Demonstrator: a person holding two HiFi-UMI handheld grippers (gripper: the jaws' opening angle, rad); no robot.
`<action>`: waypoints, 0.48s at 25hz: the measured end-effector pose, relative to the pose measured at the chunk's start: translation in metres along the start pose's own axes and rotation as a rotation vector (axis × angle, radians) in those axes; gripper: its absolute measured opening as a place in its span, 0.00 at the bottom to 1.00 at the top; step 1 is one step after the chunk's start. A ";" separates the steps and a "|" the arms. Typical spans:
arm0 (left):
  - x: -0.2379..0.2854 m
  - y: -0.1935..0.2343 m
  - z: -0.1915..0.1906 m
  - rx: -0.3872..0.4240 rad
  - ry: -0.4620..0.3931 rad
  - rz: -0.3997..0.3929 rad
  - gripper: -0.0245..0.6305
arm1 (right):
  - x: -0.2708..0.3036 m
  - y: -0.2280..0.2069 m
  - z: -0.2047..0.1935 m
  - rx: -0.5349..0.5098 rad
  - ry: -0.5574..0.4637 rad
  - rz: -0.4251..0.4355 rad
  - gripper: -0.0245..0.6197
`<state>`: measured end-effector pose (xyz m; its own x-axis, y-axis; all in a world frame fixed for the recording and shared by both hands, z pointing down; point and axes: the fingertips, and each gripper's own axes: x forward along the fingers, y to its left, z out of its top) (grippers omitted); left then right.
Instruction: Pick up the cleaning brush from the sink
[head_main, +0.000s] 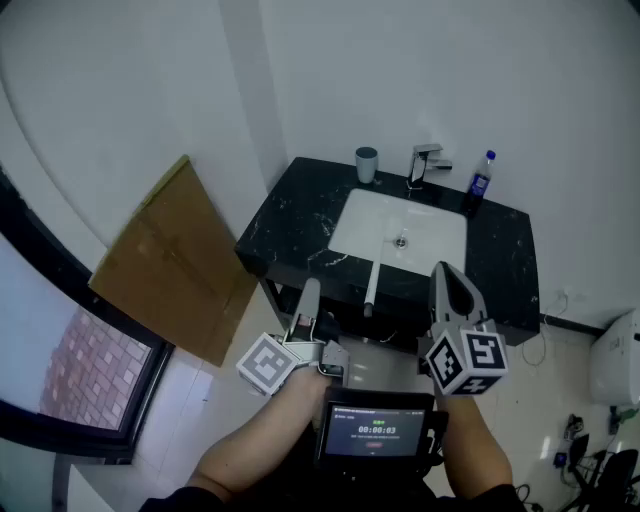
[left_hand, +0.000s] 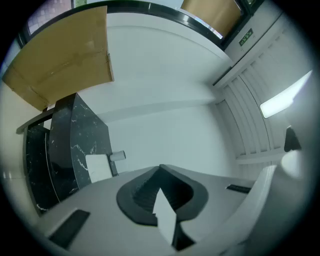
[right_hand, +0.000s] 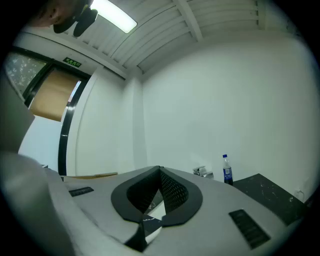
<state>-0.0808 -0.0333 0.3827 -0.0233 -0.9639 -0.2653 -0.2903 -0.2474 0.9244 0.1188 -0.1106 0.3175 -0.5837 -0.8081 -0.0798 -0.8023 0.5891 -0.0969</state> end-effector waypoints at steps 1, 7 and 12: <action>0.004 0.005 0.018 0.017 0.011 0.005 0.04 | 0.012 0.015 -0.001 -0.008 0.002 0.000 0.04; 0.033 0.031 0.106 0.057 0.079 -0.025 0.04 | 0.076 0.084 -0.013 -0.029 0.019 -0.030 0.04; 0.066 0.037 0.127 0.052 0.108 -0.079 0.04 | 0.116 0.087 -0.020 -0.060 0.062 -0.063 0.04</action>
<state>-0.2146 -0.0939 0.3646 0.1040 -0.9472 -0.3034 -0.3361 -0.3206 0.8856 -0.0212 -0.1530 0.3198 -0.5370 -0.8435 -0.0133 -0.8426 0.5371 -0.0403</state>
